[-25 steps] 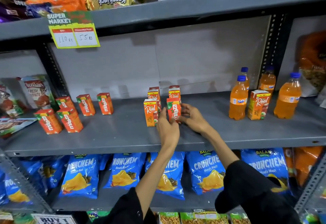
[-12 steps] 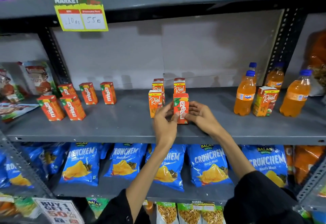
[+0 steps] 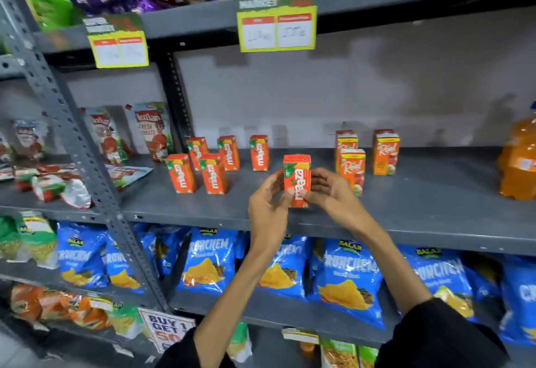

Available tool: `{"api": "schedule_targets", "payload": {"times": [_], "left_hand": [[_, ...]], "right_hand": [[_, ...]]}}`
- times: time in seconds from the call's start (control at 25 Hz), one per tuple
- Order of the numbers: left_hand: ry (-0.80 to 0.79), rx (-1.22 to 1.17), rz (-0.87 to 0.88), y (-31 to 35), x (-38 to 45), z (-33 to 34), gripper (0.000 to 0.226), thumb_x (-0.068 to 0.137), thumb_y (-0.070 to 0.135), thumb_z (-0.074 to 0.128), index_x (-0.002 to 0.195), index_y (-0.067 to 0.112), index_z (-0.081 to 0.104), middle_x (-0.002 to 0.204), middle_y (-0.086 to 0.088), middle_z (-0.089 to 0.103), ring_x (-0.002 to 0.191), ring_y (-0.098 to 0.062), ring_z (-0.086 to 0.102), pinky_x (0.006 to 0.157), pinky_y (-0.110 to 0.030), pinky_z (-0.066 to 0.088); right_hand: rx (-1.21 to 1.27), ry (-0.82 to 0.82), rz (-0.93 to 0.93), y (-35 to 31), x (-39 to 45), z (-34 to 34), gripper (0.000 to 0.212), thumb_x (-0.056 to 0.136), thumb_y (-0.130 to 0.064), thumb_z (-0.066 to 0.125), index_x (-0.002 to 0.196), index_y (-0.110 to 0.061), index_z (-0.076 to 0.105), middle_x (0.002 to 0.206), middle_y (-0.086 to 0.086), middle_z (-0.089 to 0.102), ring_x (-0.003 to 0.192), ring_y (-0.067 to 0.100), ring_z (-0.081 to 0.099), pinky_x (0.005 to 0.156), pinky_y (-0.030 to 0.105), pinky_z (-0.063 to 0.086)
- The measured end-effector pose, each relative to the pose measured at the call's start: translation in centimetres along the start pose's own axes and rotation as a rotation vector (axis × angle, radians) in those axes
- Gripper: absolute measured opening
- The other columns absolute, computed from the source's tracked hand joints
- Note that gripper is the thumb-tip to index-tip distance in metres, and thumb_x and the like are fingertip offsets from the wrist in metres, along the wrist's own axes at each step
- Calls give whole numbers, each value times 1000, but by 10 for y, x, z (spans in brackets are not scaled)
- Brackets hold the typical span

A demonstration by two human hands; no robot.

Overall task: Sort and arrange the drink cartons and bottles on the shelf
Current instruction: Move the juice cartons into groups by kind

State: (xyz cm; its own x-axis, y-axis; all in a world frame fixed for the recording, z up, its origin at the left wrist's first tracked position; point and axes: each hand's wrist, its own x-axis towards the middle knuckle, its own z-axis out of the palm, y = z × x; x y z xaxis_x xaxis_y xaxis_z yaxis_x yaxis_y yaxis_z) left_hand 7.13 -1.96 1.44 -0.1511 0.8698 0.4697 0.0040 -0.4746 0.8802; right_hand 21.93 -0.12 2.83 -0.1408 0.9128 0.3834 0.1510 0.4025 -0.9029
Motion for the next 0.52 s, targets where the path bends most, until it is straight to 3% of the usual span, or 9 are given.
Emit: {"api": "schedule_targets", "payload": {"times": [0.24, 0.36, 0.52], "left_hand": [[-9, 65, -78, -30, 52, -64, 42, 92, -8, 61, 131, 7, 60, 121, 0, 69, 99, 10, 67, 98, -20, 54], [-22, 61, -131, -36, 69, -69, 43, 93, -12, 57, 134, 2, 56, 120, 0, 65, 107, -6, 64, 89, -8, 52], [-43, 86, -157, -42, 86, -71, 41, 93, -15, 51, 130, 3, 56, 119, -5, 66, 109, -12, 63, 89, -9, 52]], "right_hand": [[-9, 13, 77, 15, 53, 76, 35, 84, -2, 71, 115, -12, 58, 107, 6, 69, 101, 18, 67, 84, 21, 55], [1, 52, 124, 27, 69, 90, 37, 84, 0, 69, 118, -11, 57, 112, 11, 69, 106, 24, 67, 88, 24, 55], [-40, 84, 133, 33, 82, 97, 40, 86, 0, 67, 124, -4, 55, 117, 13, 67, 106, 22, 66, 85, 22, 56]]}}
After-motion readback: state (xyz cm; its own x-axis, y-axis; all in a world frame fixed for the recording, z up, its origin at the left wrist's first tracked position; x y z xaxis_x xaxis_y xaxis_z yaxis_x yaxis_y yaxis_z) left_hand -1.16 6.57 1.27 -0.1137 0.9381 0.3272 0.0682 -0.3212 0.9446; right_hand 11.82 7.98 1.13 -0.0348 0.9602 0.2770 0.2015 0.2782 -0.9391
